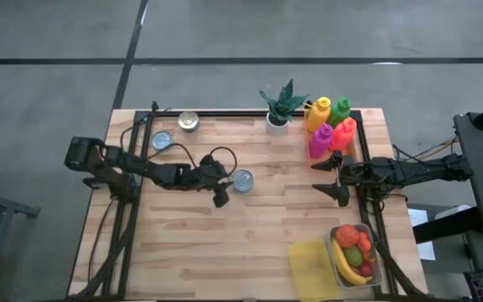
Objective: Pick & Place Food Item
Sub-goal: Put the blue tuna can into the yellow bin
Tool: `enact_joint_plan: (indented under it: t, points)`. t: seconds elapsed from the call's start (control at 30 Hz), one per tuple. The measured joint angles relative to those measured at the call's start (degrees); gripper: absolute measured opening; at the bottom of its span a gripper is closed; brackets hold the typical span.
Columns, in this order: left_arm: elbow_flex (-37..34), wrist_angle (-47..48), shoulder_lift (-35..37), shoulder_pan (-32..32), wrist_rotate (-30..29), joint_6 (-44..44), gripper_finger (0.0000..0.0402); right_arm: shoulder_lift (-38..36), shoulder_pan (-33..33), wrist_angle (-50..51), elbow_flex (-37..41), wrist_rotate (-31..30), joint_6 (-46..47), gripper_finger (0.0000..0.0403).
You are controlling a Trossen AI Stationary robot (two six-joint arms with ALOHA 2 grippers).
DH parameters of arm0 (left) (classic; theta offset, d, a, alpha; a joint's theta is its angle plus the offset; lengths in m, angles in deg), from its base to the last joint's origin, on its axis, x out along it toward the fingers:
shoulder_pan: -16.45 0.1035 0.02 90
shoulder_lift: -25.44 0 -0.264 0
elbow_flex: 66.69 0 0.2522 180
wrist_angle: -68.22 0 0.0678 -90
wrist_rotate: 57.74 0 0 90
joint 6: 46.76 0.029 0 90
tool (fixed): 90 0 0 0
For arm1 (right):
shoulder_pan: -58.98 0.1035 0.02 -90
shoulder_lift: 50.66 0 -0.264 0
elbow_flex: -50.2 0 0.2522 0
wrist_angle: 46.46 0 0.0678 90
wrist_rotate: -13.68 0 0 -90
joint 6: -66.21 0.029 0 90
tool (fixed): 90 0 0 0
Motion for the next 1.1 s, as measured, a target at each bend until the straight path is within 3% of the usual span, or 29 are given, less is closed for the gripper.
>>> enact_joint_plan:
  t: [0.3,1.1]
  points:
    - [0.0,-7.5,-6.8,1.0,-2.9,0.6,0.0149,0.0,0.0,0.0,0.0,0.0,0.0,0.0378]
    - [-0.1,-2.5,-7.9,1.0,0.4,-4.7,0.0149,0.0,0.0,0.0,0.0,0.0,0.0,0.0378]
